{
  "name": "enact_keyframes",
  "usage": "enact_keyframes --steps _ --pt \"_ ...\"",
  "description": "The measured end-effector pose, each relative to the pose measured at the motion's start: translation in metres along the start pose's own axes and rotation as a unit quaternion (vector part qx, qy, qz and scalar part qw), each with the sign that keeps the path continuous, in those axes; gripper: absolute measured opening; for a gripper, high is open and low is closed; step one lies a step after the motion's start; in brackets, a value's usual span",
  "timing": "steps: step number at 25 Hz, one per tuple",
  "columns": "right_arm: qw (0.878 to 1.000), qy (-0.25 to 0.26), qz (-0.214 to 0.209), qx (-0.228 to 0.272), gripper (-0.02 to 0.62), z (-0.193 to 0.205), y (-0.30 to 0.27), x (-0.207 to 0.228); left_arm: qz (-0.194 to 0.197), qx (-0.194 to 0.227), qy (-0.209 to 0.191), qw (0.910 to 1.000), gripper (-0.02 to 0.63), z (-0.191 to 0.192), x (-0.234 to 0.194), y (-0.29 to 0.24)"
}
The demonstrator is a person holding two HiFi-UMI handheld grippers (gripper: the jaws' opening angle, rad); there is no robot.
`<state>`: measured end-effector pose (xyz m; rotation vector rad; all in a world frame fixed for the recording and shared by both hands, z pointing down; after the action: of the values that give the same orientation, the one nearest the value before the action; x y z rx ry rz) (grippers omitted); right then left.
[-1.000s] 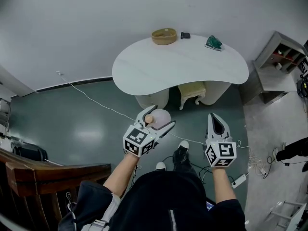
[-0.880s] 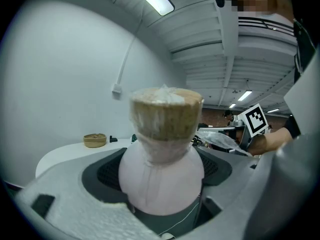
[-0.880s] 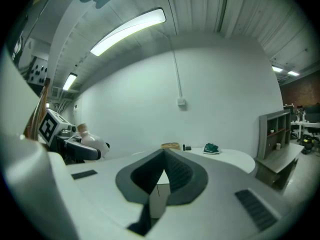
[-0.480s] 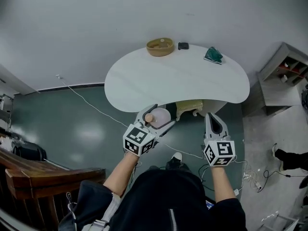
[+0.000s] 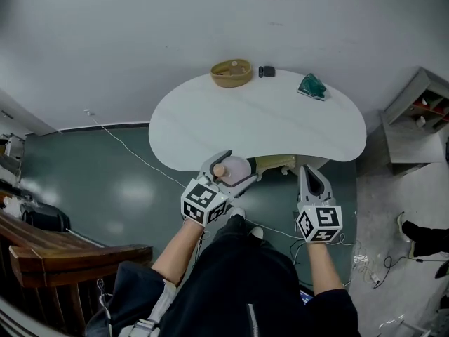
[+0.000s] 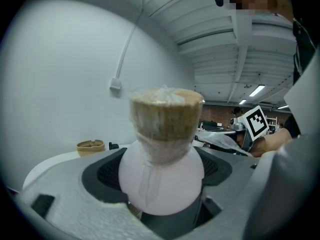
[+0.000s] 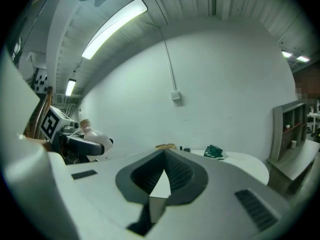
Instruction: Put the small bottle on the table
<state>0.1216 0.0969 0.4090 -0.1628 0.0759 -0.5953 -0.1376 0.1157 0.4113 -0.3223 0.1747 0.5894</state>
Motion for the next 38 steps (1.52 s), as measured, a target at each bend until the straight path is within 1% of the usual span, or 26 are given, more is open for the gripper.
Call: enact_keyframes --steps 4,7,13,17,21,26,29,33,38 --pt "1.000 0.003 0.005 -0.002 -0.011 0.001 -0.012 0.015 0.006 0.000 -0.001 1.0000 0.410 -0.006 -0.009 -0.024" --pt "1.000 0.008 0.014 -0.006 -0.011 -0.001 -0.025 0.028 0.017 0.000 0.000 0.9999 0.410 -0.013 -0.019 -0.047" --pt "0.999 0.013 0.037 -0.013 -0.011 -0.005 -0.058 0.057 0.041 -0.008 -0.010 0.9991 0.410 -0.031 -0.046 -0.099" --pt "0.998 0.008 0.050 -0.024 -0.011 -0.006 -0.095 0.077 0.057 -0.017 -0.016 0.9981 0.410 -0.046 -0.074 -0.138" --pt "0.997 0.008 0.064 -0.029 -0.011 -0.018 -0.140 0.096 0.074 -0.029 -0.023 0.9966 0.410 -0.064 -0.109 -0.182" --pt "0.996 0.008 0.085 -0.036 -0.011 -0.032 -0.198 0.120 0.097 -0.046 -0.046 0.9931 0.410 -0.086 -0.154 -0.235" --pt "0.995 0.009 0.096 -0.040 -0.011 -0.037 -0.225 0.130 0.113 -0.058 -0.053 0.9905 0.410 -0.095 -0.175 -0.263" --pt "0.993 0.008 0.108 -0.053 -0.011 -0.036 -0.242 0.137 0.136 -0.072 -0.054 0.9867 0.410 -0.101 -0.187 -0.289" --pt "0.990 -0.006 0.124 -0.067 -0.011 -0.027 -0.244 0.156 0.149 -0.087 -0.051 0.9837 0.410 -0.099 -0.188 -0.317"
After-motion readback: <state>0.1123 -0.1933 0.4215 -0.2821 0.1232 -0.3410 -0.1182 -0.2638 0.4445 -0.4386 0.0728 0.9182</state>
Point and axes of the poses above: the fingertips, and each gripper's own axes: y backward along the fingers, x to its right, z out of its underside, the point moved 9 cm from there along y, backward along the fingers, and after that the axes turned 9 degrees about y, right-handed, at the moved point
